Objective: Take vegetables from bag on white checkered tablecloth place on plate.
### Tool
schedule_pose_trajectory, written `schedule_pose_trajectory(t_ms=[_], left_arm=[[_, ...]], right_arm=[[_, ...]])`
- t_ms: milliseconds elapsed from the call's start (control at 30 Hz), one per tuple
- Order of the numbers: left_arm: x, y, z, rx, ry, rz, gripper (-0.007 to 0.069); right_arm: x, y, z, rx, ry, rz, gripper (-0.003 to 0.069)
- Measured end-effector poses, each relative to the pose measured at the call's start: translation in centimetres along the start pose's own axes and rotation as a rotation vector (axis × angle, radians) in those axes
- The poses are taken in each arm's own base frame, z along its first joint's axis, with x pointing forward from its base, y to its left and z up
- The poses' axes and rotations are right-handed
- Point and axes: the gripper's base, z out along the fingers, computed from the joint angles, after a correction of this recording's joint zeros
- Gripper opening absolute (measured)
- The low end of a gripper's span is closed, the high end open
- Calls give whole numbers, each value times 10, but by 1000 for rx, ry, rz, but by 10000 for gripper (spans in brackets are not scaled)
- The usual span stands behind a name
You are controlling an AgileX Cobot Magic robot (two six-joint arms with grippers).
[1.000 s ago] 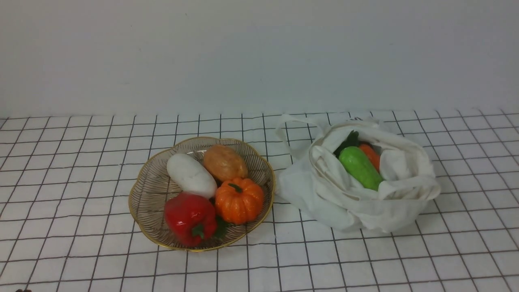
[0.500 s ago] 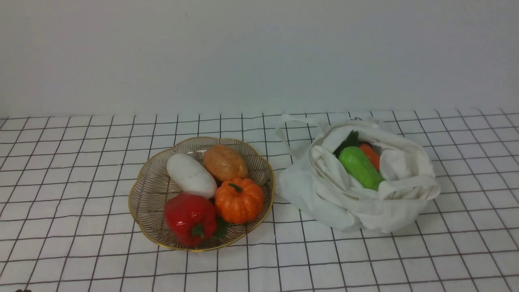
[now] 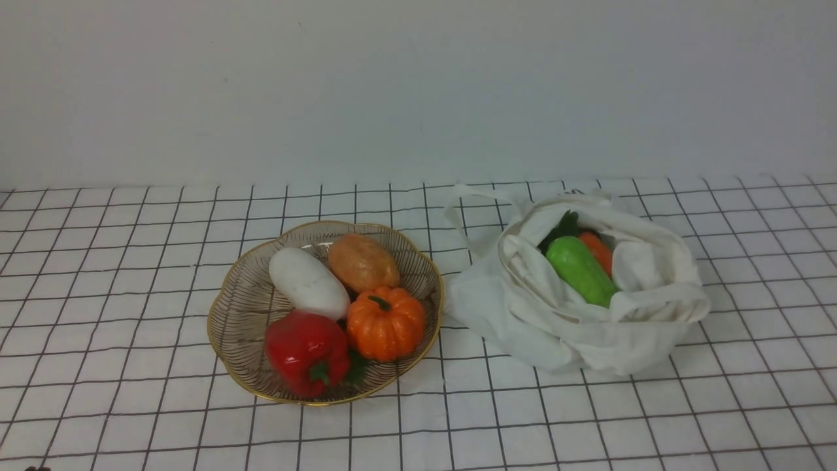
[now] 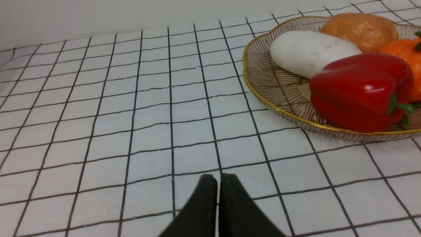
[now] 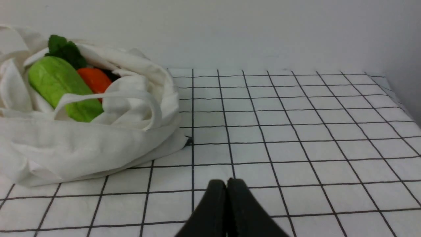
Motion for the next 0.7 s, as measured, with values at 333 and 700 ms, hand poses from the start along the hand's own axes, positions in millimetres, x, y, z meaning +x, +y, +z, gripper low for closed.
schedule_pose_trajectory(t_ms=[333, 700], left_arm=[[0, 0, 0, 0, 0, 0, -8], [0, 0, 0, 0, 0, 0, -8]], right_arm=[[0, 0, 0, 2, 0, 7, -15], [0, 0, 0, 2, 0, 7, -15]])
